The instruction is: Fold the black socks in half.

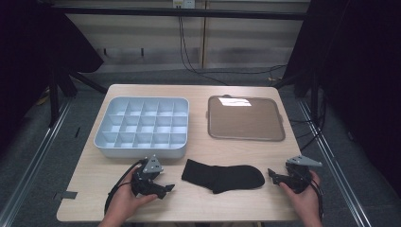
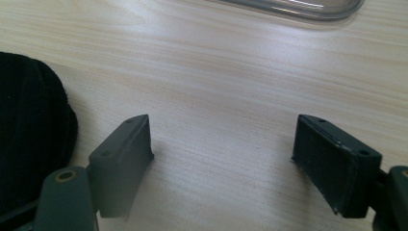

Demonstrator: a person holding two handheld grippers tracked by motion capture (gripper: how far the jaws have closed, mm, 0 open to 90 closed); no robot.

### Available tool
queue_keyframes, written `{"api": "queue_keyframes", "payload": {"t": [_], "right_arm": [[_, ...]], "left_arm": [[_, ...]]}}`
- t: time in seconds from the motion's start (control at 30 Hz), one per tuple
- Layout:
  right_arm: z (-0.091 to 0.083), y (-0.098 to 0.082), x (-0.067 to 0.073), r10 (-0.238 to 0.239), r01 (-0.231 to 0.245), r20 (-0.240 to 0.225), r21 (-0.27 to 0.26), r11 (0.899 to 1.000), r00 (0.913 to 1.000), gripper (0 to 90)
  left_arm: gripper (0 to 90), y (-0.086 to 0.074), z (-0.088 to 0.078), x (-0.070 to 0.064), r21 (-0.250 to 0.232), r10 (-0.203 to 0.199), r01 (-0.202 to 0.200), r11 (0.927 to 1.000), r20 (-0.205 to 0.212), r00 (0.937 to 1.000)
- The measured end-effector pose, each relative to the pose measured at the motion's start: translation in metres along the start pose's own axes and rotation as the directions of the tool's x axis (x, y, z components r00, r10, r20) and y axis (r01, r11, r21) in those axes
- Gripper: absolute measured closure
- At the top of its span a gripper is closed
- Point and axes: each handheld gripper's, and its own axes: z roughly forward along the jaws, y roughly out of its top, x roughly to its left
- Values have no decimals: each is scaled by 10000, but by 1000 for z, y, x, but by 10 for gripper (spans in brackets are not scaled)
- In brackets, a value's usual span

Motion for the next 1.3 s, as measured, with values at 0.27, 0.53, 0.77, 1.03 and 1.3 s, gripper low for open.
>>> {"api": "queue_keyframes", "payload": {"t": [0.27, 0.53, 0.77, 1.03, 1.3], "right_arm": [[-12, 10, 3, 344, -329, -515, 298, 9990, 9981, 262], [-20, 20, 11, 233, -185, -1146, 427, 9989, 9931, 278], [-22, 24, 15, 124, -23, -1498, 669, 9978, 9886, 281], [-26, 32, 24, -212, 338, -1746, 693, 9970, 9844, 313], [-26, 33, 30, -320, 501, -2152, 796, 9956, 9761, 362]], "left_arm": [[237, 7, -5, 0, 355, 106, -110, 9993, 121, 9999], [253, 12, -4, -2, 608, 48, -59, 9981, 196, 9998], [272, 18, -5, -3, 741, 0, -17, 9973, 222, 9998], [305, 21, -8, 0, 678, -308, 295, 9973, 184, 9994], [338, 28, -3, -3, 945, -72, 47, 9955, 257, 9996]]}}
